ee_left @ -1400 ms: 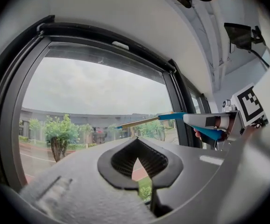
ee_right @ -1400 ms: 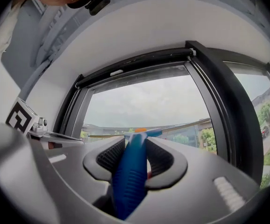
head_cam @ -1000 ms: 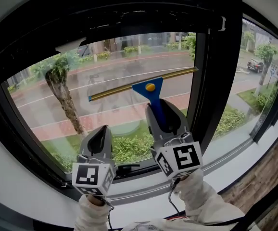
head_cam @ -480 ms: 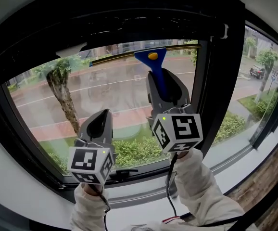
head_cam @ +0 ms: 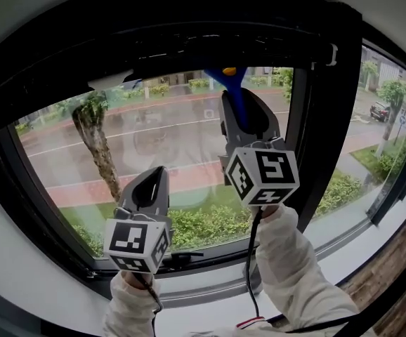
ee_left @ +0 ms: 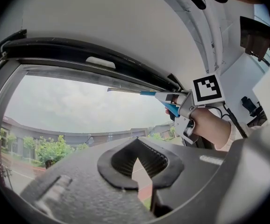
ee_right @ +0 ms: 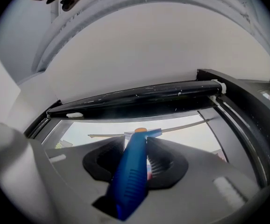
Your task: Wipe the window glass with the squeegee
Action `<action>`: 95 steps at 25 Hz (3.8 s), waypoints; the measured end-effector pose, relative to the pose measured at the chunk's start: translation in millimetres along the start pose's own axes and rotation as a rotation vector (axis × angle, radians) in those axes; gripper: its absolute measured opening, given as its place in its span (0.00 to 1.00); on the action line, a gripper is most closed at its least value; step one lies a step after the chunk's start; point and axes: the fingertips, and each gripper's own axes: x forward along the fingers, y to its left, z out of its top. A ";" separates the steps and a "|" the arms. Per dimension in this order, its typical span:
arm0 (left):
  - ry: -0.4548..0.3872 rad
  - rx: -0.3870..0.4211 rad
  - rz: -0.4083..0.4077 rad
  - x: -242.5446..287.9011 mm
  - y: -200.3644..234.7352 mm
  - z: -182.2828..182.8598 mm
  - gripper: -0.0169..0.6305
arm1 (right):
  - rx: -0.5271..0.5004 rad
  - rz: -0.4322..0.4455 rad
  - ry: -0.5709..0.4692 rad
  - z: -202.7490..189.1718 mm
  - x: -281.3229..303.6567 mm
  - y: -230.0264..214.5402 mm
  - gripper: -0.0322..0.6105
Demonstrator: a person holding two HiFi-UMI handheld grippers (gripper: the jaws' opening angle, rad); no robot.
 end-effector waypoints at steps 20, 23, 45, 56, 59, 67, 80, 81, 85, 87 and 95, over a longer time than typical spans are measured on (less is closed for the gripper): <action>0.031 -0.045 0.001 -4.1 1.0 -23.0 0.03 | 0.047 -0.007 0.015 -18.6 -11.4 3.5 0.28; 0.034 -0.049 0.004 -7.0 -0.1 -26.7 0.03 | 0.054 -0.014 0.022 -24.1 -16.9 5.0 0.28; 0.129 -0.063 -0.013 -17.8 -18.3 -74.3 0.03 | 0.072 -0.026 0.122 -81.1 -71.7 11.3 0.28; 0.164 -0.079 -0.017 -23.5 -27.2 -95.4 0.03 | 0.076 -0.022 0.181 -109.1 -98.2 15.2 0.28; 0.174 -0.081 -0.013 -25.7 -28.2 -101.3 0.03 | 0.078 -0.023 0.191 -114.3 -103.5 15.8 0.28; 0.194 -0.081 -0.011 -30.9 -32.7 -112.1 0.03 | 0.082 -0.022 0.223 -128.5 -117.3 18.0 0.28; 0.226 -0.090 -0.011 -39.0 -39.3 -126.3 0.03 | 0.095 -0.026 0.278 -155.2 -142.0 21.5 0.28; 0.228 -0.090 -0.011 -39.7 -39.9 -127.1 0.03 | 0.096 -0.026 0.282 -157.1 -143.8 21.9 0.28; 0.235 -0.091 -0.008 -41.8 -41.4 -129.8 0.03 | 0.102 -0.028 0.296 -164.4 -150.4 22.6 0.28; 0.239 -0.091 -0.006 -43.1 -41.8 -131.5 0.03 | 0.102 -0.028 0.305 -168.1 -153.7 23.0 0.28; 0.255 -0.093 0.000 -47.7 -43.5 -138.6 0.03 | 0.103 -0.032 0.339 -187.9 -172.5 25.8 0.28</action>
